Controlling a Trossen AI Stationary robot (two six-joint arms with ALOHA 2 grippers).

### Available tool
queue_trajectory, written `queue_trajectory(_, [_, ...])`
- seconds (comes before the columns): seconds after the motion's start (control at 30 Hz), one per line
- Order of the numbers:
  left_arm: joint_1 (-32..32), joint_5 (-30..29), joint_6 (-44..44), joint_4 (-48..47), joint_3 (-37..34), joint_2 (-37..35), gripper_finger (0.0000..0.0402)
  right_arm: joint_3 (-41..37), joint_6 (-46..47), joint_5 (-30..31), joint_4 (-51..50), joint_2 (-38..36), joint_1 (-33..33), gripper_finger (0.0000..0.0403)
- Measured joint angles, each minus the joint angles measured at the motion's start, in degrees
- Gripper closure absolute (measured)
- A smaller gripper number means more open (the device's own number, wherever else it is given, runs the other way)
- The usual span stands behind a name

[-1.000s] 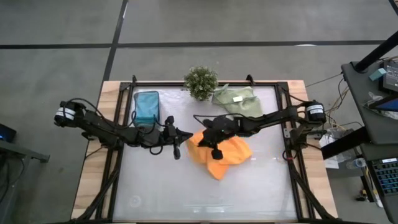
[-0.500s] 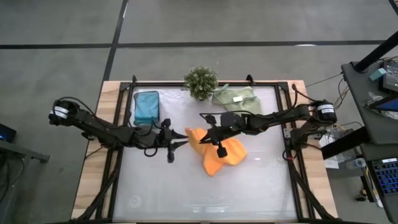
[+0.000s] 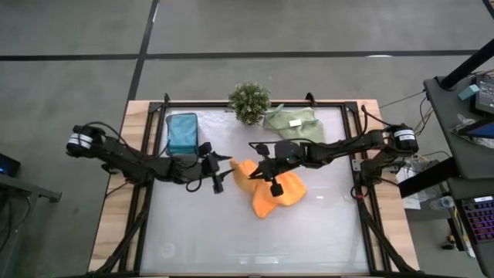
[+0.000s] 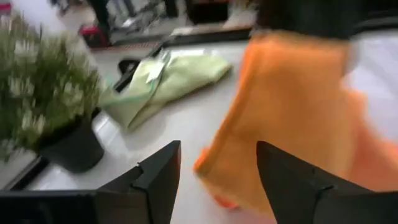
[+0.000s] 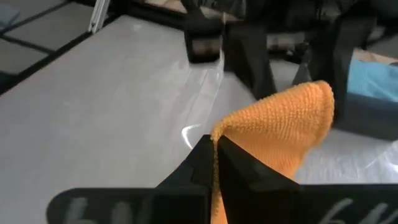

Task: Fold microfiber towels
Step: Fold the orange microfiber cloth

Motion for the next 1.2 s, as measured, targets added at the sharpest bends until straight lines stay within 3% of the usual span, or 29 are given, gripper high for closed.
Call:
queue_trajectory(0.07, [0.4,2.4,-1.0,1.5,-0.1,2.3,0.0211,-0.4,0.5,0.0,1.7,0.2,0.0,0.0394])
queue_trajectory(0.23, [-0.5,21.5,-0.8,5.6,1.1,5.1,0.0271,-0.8,0.7,-0.1,2.2,0.2,0.0,0.0394])
queue_trajectory(0.4, [-1.2,22.8,-1.0,4.8,1.0,4.9,0.0387,-0.8,1.6,-0.3,2.2,1.4,0.5,0.0394])
queue_trajectory(0.6, [-1.3,23.1,-2.8,-3.7,1.4,-1.0,0.04,-0.8,7.6,-0.3,2.3,6.1,1.6,0.0392])
queue_trajectory(0.77, [-3.7,30.8,-18.0,-15.2,1.8,-6.4,0.0401,-0.2,14.0,-8.4,1.5,8.2,1.9,0.0353])
queue_trajectory(0.87, [-7.4,31.8,-25.1,-19.7,1.6,-6.5,0.0401,-0.1,16.0,-10.4,0.3,8.0,1.9,0.0313])
queue_trajectory(1.07, [-15.1,32.7,-37.0,-19.7,1.8,-1.7,0.0401,2.2,15.5,-9.7,-9.7,5.7,1.5,0.0244])
queue_trajectory(1.2, [-18.5,32.7,-41.9,-18.5,2.3,2.8,0.0401,2.7,15.5,-1.3,-11.2,5.5,1.4,0.0218])
